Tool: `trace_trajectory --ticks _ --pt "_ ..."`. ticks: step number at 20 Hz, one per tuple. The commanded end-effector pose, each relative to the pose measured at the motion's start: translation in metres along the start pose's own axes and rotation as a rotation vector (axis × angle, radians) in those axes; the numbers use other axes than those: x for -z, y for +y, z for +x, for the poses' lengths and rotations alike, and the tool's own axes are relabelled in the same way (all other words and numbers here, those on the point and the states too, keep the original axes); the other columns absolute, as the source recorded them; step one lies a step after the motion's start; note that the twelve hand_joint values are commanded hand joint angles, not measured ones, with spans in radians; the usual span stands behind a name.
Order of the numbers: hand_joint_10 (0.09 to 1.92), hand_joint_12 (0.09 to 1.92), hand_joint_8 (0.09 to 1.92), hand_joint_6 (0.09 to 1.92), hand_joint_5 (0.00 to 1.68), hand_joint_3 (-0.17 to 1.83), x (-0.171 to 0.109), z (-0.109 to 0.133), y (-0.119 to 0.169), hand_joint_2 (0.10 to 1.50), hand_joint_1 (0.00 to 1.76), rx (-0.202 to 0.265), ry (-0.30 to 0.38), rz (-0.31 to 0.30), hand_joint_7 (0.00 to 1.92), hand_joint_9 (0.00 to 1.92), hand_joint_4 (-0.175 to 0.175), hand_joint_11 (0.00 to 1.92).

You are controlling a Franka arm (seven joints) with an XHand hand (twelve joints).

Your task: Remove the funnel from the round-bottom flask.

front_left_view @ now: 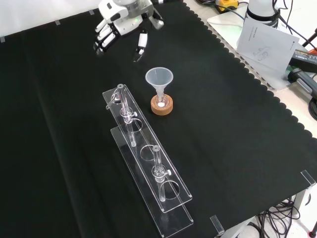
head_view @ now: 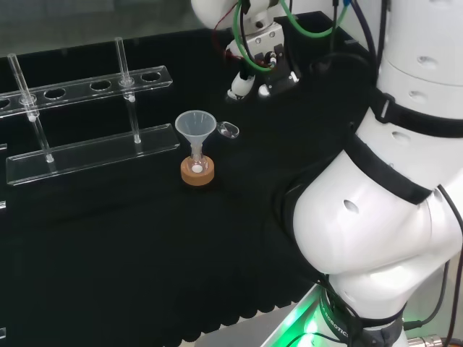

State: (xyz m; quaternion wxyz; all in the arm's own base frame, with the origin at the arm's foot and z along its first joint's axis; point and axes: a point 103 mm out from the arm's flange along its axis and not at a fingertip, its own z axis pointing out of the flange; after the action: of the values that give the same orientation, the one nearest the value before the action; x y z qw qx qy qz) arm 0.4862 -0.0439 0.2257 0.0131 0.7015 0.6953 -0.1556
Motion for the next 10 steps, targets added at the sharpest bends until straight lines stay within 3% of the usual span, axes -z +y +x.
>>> trace_trajectory --ticks 1,4,5,6,10 --pt "0.62 1.32 0.67 0.20 0.40 0.39 0.014 -0.004 -0.029 0.63 0.79 -0.013 -0.017 0.014 0.22 0.50 -0.022 0.34" --pt "0.62 1.32 0.67 0.20 0.40 0.39 0.017 -0.004 -0.038 0.63 0.79 -0.022 -0.019 0.009 0.23 0.50 -0.023 0.35" --pt "0.62 1.32 0.67 0.20 0.40 0.39 0.020 -0.001 -0.042 0.63 0.79 -0.073 -0.045 0.018 0.23 0.51 -0.023 0.35" --pt "0.62 1.32 0.67 0.20 0.40 0.39 0.024 0.004 -0.047 0.63 0.79 -0.077 -0.053 0.013 0.24 0.51 -0.023 0.35" --pt "0.62 1.32 0.67 0.19 0.41 0.39 0.035 0.010 -0.063 0.63 0.78 -0.047 -0.010 0.019 0.24 0.52 -0.023 0.35"
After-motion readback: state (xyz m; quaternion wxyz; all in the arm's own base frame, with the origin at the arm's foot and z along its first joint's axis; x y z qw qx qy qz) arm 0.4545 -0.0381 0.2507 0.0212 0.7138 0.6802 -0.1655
